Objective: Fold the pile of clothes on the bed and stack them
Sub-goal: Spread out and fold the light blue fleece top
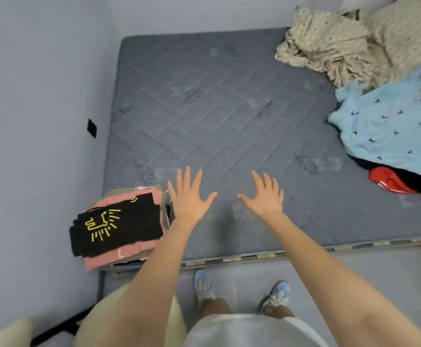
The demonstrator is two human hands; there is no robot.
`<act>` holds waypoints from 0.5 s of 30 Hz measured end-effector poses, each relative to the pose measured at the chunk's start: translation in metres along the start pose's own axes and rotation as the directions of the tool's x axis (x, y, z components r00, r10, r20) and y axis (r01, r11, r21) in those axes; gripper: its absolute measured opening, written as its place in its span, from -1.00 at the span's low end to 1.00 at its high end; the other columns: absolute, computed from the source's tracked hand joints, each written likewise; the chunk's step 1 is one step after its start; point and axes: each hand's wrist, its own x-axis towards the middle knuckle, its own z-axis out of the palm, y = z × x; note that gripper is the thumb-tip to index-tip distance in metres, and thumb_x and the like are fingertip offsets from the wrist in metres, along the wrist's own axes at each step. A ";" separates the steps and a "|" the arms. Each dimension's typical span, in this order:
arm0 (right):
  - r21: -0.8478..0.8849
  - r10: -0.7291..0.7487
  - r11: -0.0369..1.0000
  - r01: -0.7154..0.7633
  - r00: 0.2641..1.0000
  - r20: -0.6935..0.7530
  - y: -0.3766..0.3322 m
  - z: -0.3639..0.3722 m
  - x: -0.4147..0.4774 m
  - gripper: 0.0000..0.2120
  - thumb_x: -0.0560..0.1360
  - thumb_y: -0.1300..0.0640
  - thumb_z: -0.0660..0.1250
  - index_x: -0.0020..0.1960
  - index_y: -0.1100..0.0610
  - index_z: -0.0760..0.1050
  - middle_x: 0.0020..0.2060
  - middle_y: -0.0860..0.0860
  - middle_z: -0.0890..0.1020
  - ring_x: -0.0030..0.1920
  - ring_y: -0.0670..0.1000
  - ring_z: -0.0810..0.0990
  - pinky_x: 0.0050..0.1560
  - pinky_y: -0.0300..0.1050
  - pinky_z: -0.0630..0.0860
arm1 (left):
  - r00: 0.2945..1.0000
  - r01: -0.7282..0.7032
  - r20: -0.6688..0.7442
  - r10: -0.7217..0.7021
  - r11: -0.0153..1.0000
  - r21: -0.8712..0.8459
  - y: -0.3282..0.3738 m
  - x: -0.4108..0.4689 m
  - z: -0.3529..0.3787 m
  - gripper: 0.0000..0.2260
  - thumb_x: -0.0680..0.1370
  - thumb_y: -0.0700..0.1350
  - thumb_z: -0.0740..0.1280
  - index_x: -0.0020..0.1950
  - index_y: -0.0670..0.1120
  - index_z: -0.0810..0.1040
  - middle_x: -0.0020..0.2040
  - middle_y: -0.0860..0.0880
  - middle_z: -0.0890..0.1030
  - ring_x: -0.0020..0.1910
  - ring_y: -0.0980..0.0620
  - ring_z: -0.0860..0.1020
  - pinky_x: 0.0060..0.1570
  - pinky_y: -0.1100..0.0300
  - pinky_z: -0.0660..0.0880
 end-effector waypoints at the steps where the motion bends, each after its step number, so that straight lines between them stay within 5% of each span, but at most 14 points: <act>1: -0.011 0.018 1.000 -0.018 1.000 -0.015 0.025 -0.014 0.001 -0.19 0.50 -0.29 0.25 0.58 -0.13 -0.11 0.59 0.00 -0.08 0.57 0.14 -0.15 0.51 0.21 -0.09 | 0.999 -0.041 0.002 0.041 0.999 0.011 0.030 0.005 0.002 -0.29 0.52 0.36 0.16 0.59 0.12 0.03 0.61 -0.03 -0.10 0.57 -0.08 -0.18 0.47 -0.20 -0.24; 15: 0.062 0.254 0.967 -0.249 0.962 -0.100 0.350 -0.176 -0.012 -0.17 0.51 -0.34 0.20 0.58 -0.15 -0.19 0.59 0.01 -0.13 0.57 0.15 -0.17 0.51 0.24 -0.09 | 0.911 -0.409 0.073 0.405 0.912 0.042 0.407 0.002 0.066 -0.27 0.53 0.38 0.11 0.59 0.11 -0.03 0.61 0.01 -0.16 0.56 -0.09 -0.25 0.45 -0.18 -0.30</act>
